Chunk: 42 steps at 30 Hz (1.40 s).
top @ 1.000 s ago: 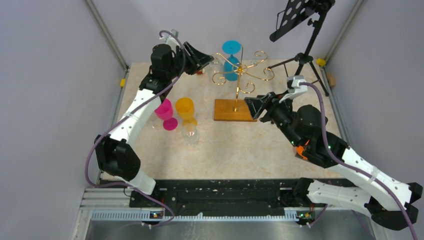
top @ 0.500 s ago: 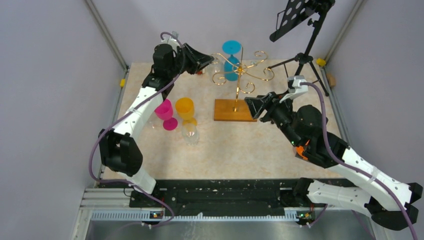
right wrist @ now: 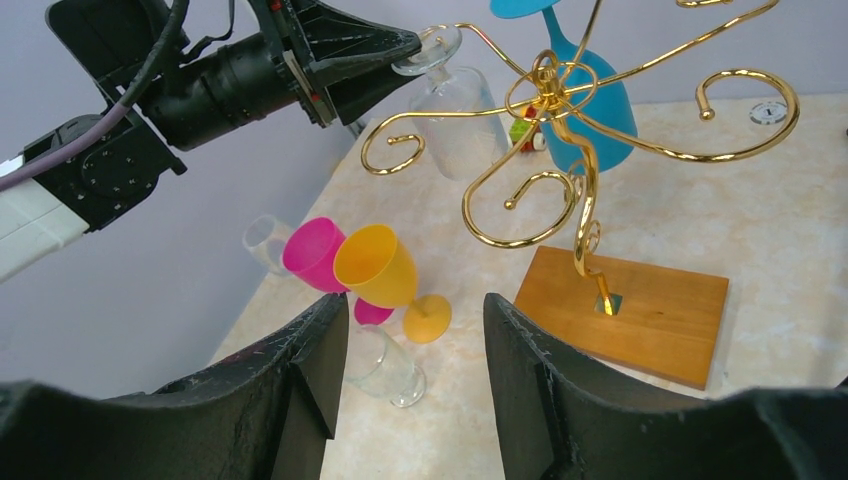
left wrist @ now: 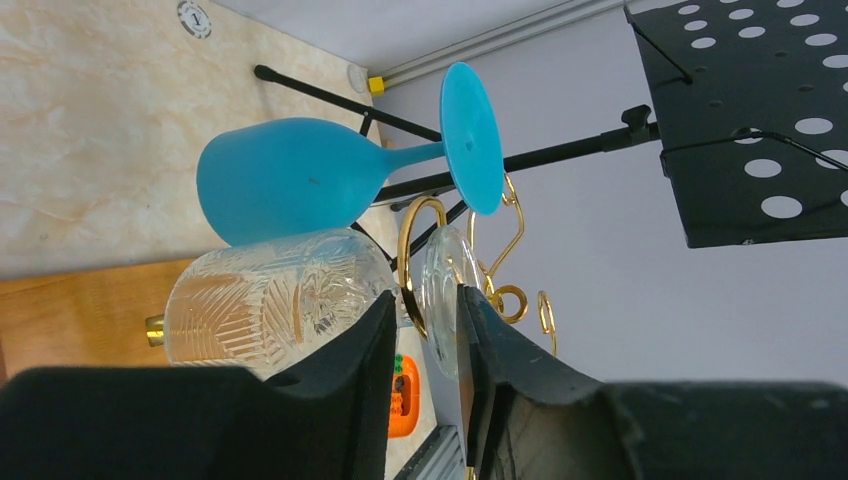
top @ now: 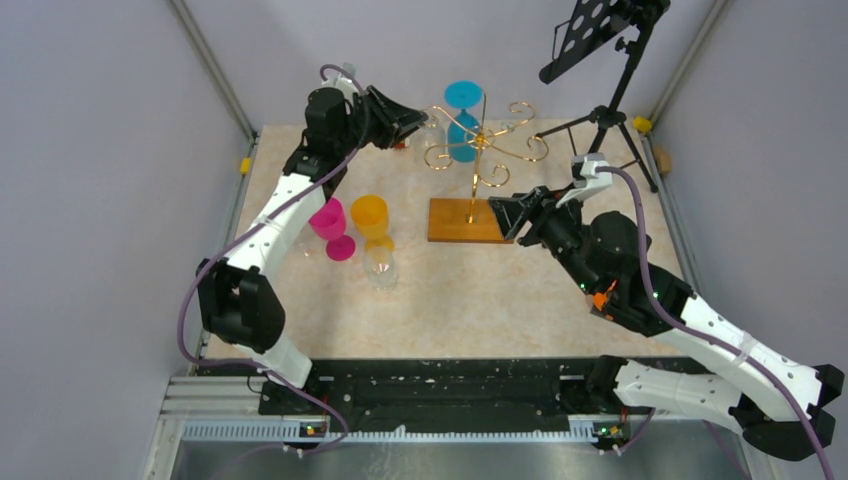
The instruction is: Take the wine glass off the wine glass rack
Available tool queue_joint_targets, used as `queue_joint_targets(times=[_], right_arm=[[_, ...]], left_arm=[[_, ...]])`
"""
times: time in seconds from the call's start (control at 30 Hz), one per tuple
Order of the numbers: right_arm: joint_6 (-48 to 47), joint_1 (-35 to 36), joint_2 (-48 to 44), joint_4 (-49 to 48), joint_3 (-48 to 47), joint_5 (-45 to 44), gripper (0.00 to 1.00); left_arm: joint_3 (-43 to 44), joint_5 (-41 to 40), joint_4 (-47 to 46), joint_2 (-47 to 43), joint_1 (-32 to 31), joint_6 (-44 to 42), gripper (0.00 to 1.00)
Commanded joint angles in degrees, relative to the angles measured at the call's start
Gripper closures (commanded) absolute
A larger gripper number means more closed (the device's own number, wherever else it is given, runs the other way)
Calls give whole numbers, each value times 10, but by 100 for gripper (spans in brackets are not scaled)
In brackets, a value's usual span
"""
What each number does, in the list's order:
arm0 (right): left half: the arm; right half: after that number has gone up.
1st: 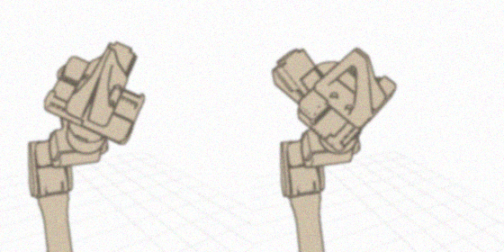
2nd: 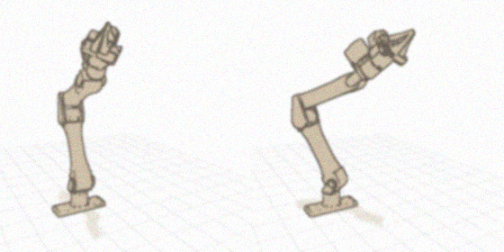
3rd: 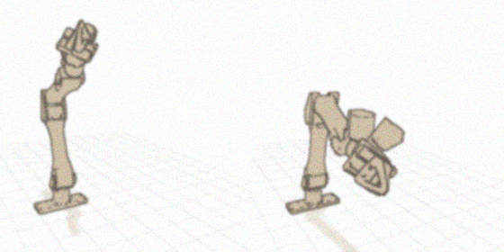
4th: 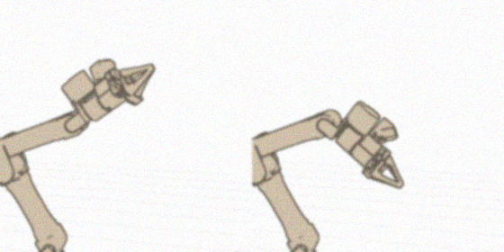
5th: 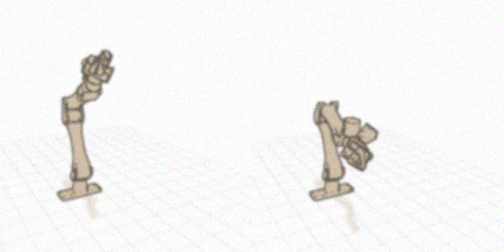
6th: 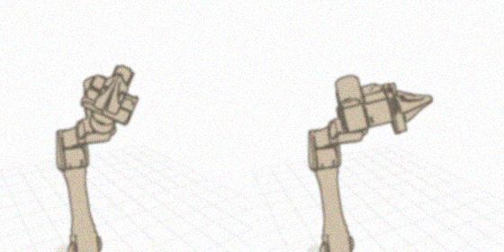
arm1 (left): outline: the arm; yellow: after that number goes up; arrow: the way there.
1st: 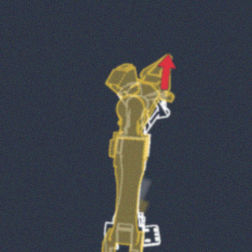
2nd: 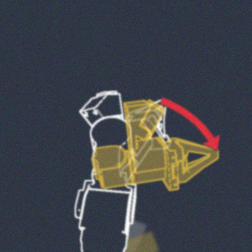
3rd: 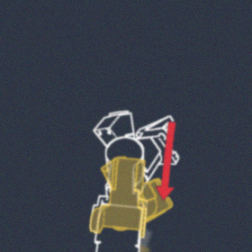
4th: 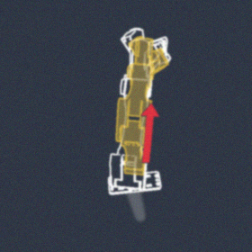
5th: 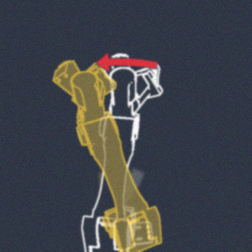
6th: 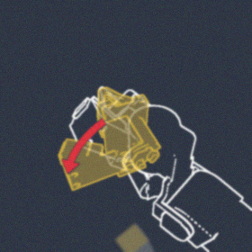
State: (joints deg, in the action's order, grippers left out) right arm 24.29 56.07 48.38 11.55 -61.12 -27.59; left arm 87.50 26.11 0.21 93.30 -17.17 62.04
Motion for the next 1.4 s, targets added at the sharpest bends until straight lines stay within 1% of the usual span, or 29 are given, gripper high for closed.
queue_joint_targets(times=[0.0,0.1,0.23,0.37,0.63,0.73,0.77,1.07,1.17,1.37], right_arm=[[5,-3,-5,-27,-1,-6,47],[5,-2,-4,-27,-1,-7,47],[5,-3,-2,-29,-1,-5,47],[6,-3,-1,-29,0,-4,47],[8,-2,3,-31,1,-4,47],[8,-3,1,-30,2,-4,47],[8,-3,1,-31,2,-5,47],[8,-3,-3,-32,5,-6,47],[11,-3,-3,-32,6,-6,47],[13,-3,-3,-35,9,-4,47]], left_arm=[[14,-8,-6,-31,3,-32,67],[16,-12,-4,-34,3,-40,68],[21,-17,24,-37,3,-50,69],[21,-12,23,-40,3,-47,70],[16,-5,11,-45,3,-39,87],[14,9,2,-43,3,-24,98],[13,13,2,-42,3,-20,100],[3,34,-78,-51,3,27,100],[-2,19,-94,-57,3,33,100],[4,-41,-95,-54,2,38,100]])
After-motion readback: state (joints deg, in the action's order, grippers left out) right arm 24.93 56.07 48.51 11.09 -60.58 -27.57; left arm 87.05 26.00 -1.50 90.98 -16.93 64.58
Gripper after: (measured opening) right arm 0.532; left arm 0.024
